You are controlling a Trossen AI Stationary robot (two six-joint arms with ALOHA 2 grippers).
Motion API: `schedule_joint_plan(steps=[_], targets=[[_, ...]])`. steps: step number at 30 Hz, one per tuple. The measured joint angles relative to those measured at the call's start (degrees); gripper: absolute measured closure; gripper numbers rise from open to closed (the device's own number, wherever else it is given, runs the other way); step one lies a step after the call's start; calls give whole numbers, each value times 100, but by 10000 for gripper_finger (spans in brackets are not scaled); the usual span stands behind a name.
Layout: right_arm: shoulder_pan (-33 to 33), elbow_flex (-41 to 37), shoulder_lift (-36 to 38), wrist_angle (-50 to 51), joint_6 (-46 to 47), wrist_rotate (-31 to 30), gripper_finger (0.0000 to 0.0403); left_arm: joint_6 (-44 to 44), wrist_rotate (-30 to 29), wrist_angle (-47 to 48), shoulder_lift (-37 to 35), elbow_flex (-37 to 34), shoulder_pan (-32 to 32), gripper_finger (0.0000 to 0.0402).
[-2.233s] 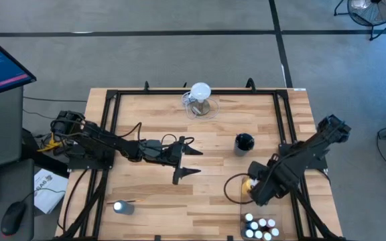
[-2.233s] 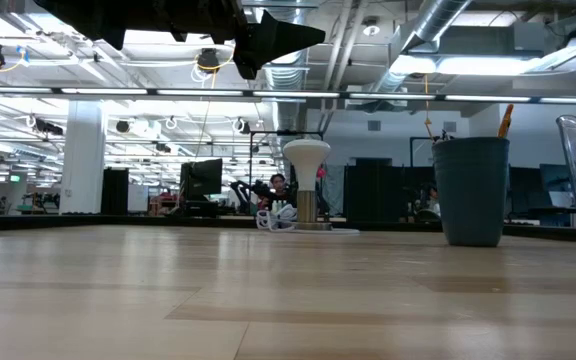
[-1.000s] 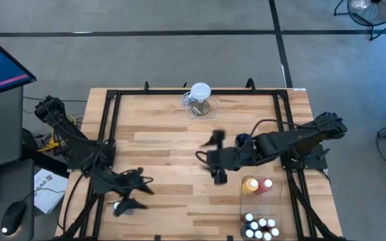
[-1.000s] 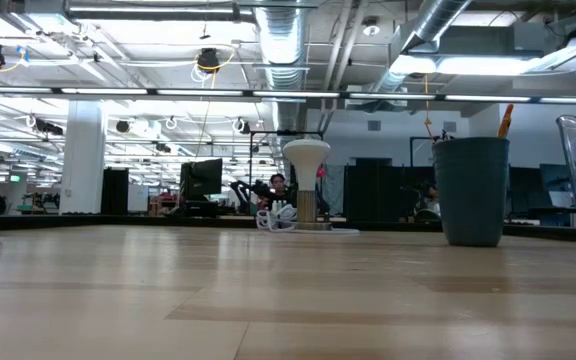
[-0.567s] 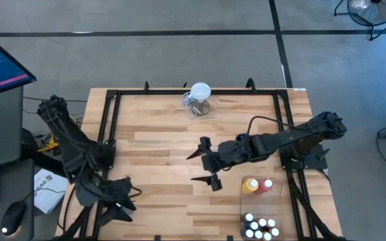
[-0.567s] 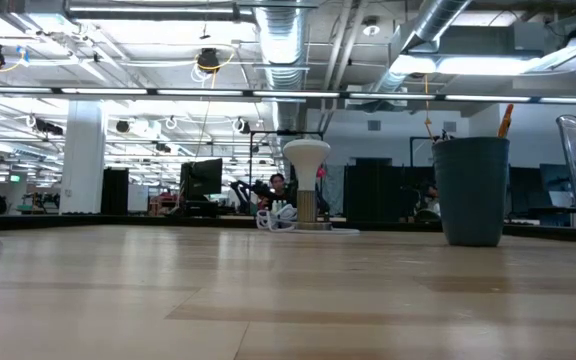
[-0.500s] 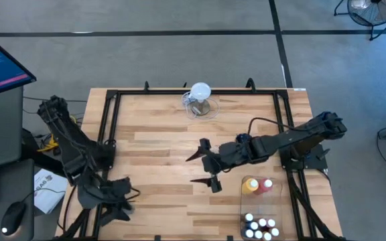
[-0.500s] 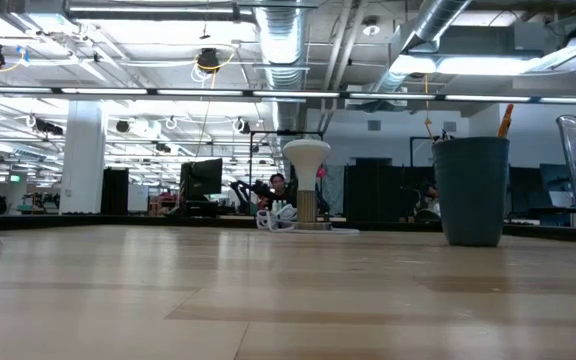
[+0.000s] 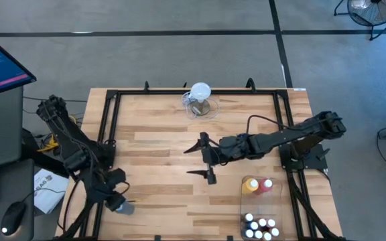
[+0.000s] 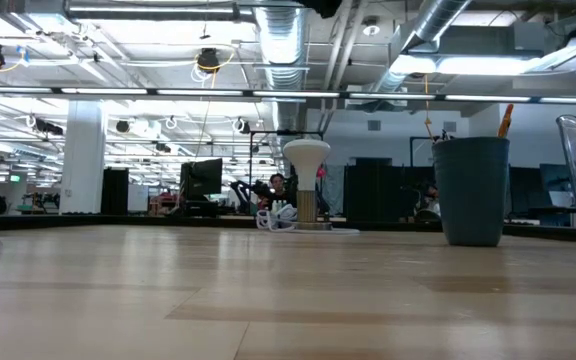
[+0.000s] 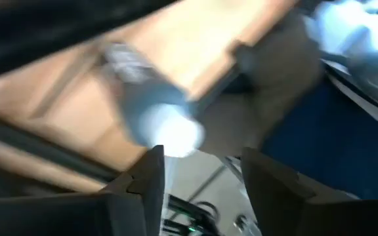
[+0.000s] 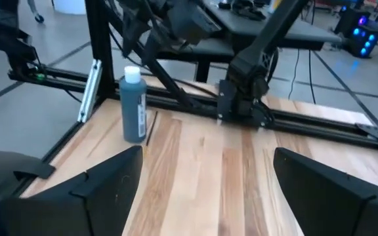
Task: Pick & Place Paint Supplies
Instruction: Put the large dark blue paint bottle into the transparent bin
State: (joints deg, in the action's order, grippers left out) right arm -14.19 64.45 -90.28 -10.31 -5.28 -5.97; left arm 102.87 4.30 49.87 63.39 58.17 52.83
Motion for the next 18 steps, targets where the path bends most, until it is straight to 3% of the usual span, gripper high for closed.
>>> schedule_joint_plan(steps=[4,8,12,16,18], targets=[[50,0,0,128,63,14,67,393,40,786,52,-5,109,260],[34,0,0,253,42,19,69,708,39,768,61,-7,408,273],[34,0,0,325,42,29,68,899,-631,713,64,-7,916,280],[34,0,0,521,63,27,67,1139,-1835,667,280,-4,1585,282],[34,0,0,578,68,27,68,1359,-1999,655,530,-4,1851,282]])
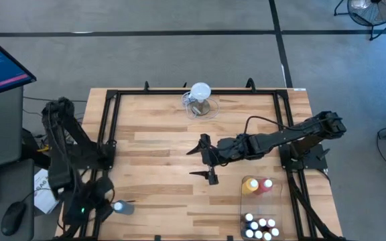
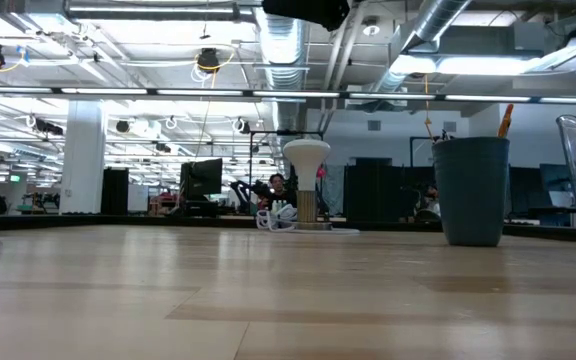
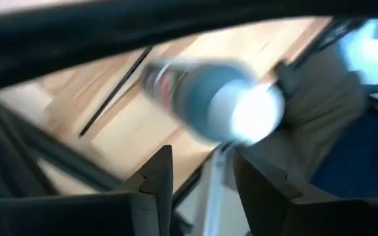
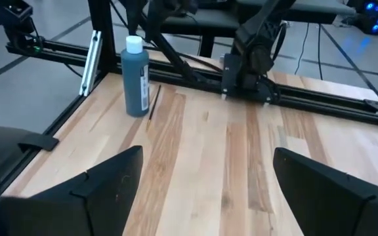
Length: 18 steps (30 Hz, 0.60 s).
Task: Pick & Place Paint Supplies
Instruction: Put the large dark blue paint bottle into the transparent bin
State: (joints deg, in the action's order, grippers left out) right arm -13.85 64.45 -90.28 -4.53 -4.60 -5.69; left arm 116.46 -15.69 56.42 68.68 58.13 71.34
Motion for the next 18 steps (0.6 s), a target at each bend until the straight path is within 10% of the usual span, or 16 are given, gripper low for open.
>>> schedule_joint_plan(steps=[8,18], targets=[[0,1,0,-20,81,-3,67,252,269,-109,972,-2,416,282],[0,4,0,-60,120,-4,69,58,-895,-387,1416,-2,613,284]])
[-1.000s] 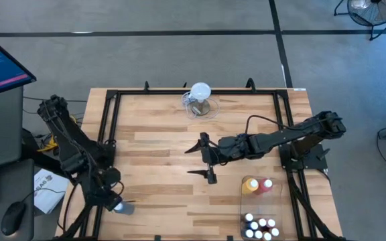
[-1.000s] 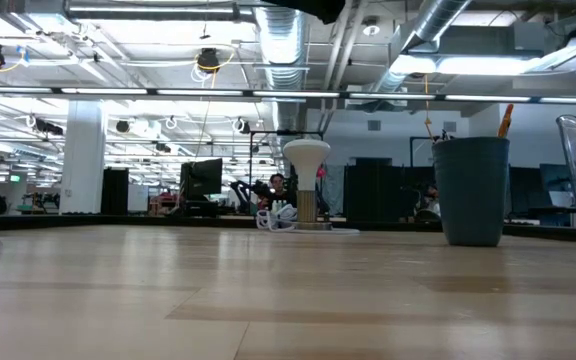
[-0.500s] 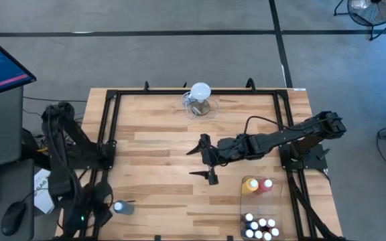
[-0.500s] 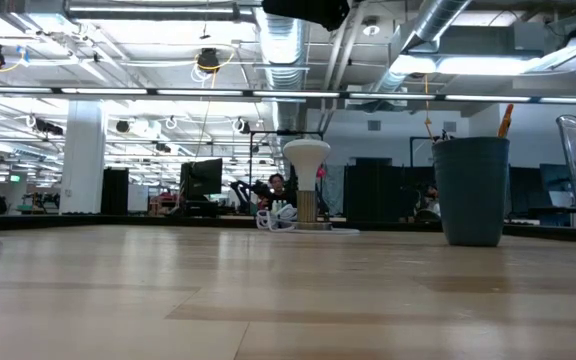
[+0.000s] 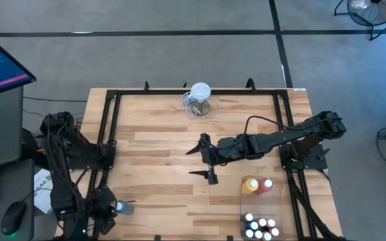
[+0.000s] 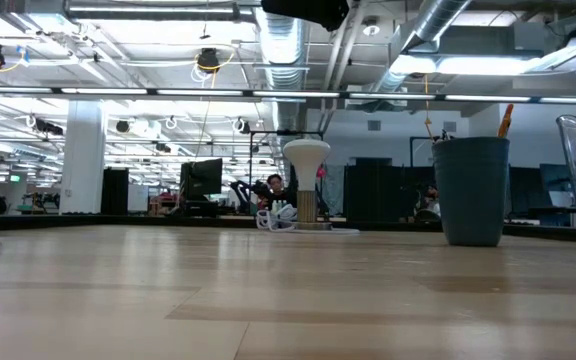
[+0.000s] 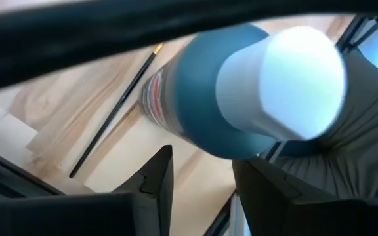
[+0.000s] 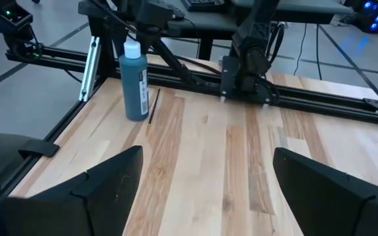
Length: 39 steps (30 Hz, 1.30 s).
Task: Pick & Place Paint Supplies
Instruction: Put the large dark blue paint bottle into the transparent bin
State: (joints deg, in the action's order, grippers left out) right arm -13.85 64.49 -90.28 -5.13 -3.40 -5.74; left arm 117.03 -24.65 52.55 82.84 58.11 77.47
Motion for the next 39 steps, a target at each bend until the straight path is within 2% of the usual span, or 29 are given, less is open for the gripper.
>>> schedule_joint_plan(steps=[7,11,16,24,28,32,39], targets=[[0,0,0,0,0,-1,67,10,-33,-4,93,0,-22,284],[0,0,0,0,0,-2,67,21,-111,-8,93,0,-26,270],[0,0,0,0,46,-4,67,156,-192,-4,93,-5,-26,219],[0,0,0,-1,46,-4,67,389,-187,-36,200,-341,-34,95],[0,0,0,-2,46,-4,67,348,-193,-111,224,-476,-133,51],[0,2,0,-2,46,-4,67,331,-428,-178,224,-587,-144,34],[0,2,0,-4,46,-4,67,191,-1043,-251,224,-721,-152,36]])
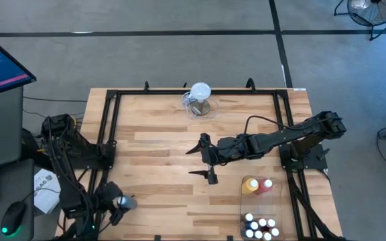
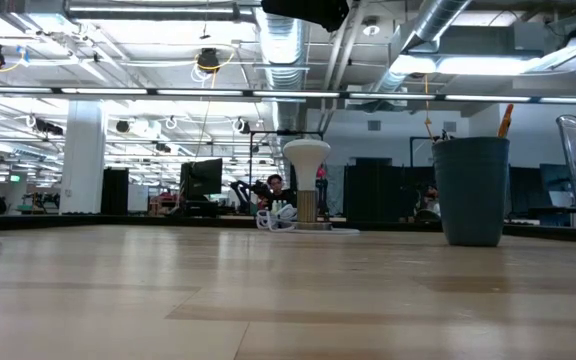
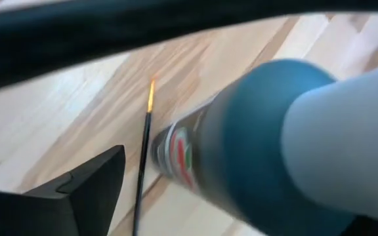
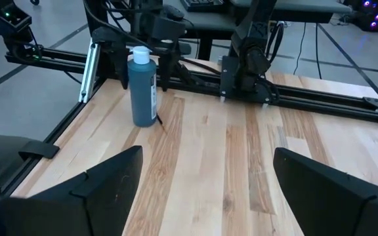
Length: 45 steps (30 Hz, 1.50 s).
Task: Pick & Place Paint Supplies
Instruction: Put the large dark blue paint bottle into the transparent bin
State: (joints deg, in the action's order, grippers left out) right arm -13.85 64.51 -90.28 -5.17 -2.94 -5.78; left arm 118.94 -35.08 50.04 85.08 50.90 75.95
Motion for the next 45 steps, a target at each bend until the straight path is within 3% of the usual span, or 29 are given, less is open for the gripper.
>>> schedule_joint_plan(steps=[8,14,20,25,28,38,45], targets=[[0,0,0,0,0,0,67,-307,-627,-12,71,-9,-79,48],[0,0,0,-1,1,0,67,-359,-535,-79,418,-9,-216,68],[0,0,0,-1,0,0,67,-387,-483,-357,749,3,-211,149],[0,0,0,-4,0,0,67,-610,-903,-582,885,-3,-211,244],[0,14,-128,-138,0,-2,67,-741,-1072,-593,890,-13,-211,276],[0,21,-1078,-973,-6,-2,67,-773,-1246,-628,883,-13,-213,263],[1,752,-1969,-1855,93,-19,67,-930,-1308,-699,883,-13,-261,273]])
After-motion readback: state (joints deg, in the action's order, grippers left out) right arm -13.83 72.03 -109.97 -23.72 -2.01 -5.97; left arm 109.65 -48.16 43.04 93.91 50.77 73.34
